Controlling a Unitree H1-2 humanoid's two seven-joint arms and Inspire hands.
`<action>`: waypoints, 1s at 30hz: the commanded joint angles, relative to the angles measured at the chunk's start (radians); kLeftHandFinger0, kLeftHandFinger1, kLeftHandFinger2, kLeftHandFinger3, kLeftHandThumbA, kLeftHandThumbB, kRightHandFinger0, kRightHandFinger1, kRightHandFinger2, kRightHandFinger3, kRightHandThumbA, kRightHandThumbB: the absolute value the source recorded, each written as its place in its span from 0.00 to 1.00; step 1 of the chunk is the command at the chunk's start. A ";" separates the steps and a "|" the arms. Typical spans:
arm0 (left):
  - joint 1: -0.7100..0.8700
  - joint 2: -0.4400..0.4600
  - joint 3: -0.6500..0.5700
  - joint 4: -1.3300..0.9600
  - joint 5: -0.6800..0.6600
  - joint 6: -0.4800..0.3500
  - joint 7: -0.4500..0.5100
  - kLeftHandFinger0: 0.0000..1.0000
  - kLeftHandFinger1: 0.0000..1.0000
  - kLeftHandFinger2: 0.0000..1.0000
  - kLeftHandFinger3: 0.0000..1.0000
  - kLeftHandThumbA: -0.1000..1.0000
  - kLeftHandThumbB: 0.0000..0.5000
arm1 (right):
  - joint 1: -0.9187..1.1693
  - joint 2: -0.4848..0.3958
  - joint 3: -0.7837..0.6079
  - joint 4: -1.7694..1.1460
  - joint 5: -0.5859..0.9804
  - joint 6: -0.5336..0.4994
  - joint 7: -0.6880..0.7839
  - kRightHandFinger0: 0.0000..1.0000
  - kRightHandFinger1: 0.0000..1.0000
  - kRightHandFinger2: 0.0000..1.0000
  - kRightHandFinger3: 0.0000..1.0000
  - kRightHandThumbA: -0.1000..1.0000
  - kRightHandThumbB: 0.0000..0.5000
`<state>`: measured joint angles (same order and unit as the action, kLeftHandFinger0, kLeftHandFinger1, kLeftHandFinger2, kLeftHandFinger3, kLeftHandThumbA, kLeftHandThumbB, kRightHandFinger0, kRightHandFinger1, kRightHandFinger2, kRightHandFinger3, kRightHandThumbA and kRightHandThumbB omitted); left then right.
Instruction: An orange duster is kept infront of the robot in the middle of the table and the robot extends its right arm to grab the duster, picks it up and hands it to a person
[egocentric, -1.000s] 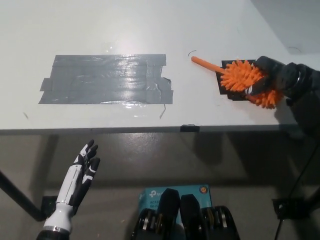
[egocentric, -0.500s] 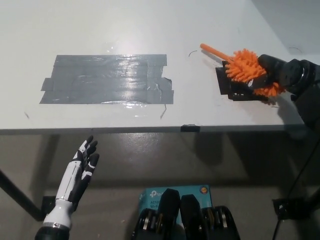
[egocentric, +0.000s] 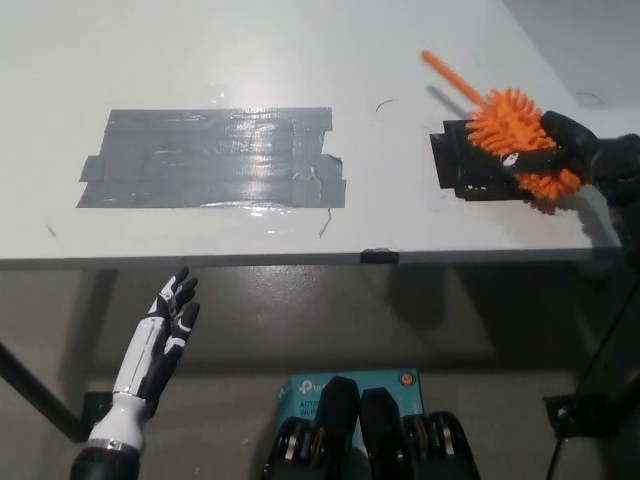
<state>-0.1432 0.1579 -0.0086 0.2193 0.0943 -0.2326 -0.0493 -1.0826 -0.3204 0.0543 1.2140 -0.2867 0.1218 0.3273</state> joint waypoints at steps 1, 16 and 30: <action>-0.018 0.010 0.003 -0.015 -0.015 -0.023 -0.009 0.96 1.00 1.00 1.00 0.90 0.16 | 0.042 0.072 -0.288 -0.086 0.380 0.094 0.115 0.00 0.46 0.81 1.00 0.00 0.44; -0.017 0.011 0.002 -0.013 -0.016 -0.024 -0.011 0.94 1.00 1.00 1.00 0.91 0.15 | 0.114 0.249 -0.443 -0.495 0.717 0.348 0.210 0.00 0.40 0.77 1.00 0.00 0.25; -0.022 0.011 0.004 -0.010 -0.010 -0.026 -0.004 0.92 1.00 1.00 1.00 0.91 0.14 | 0.129 0.343 -0.426 -0.450 0.833 0.348 0.163 0.00 0.38 0.75 1.00 0.00 0.29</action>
<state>-0.1425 0.1573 -0.0083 0.2283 0.0942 -0.2324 -0.0495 -0.8934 -0.0249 -0.3442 0.8560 0.2412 0.3870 0.4321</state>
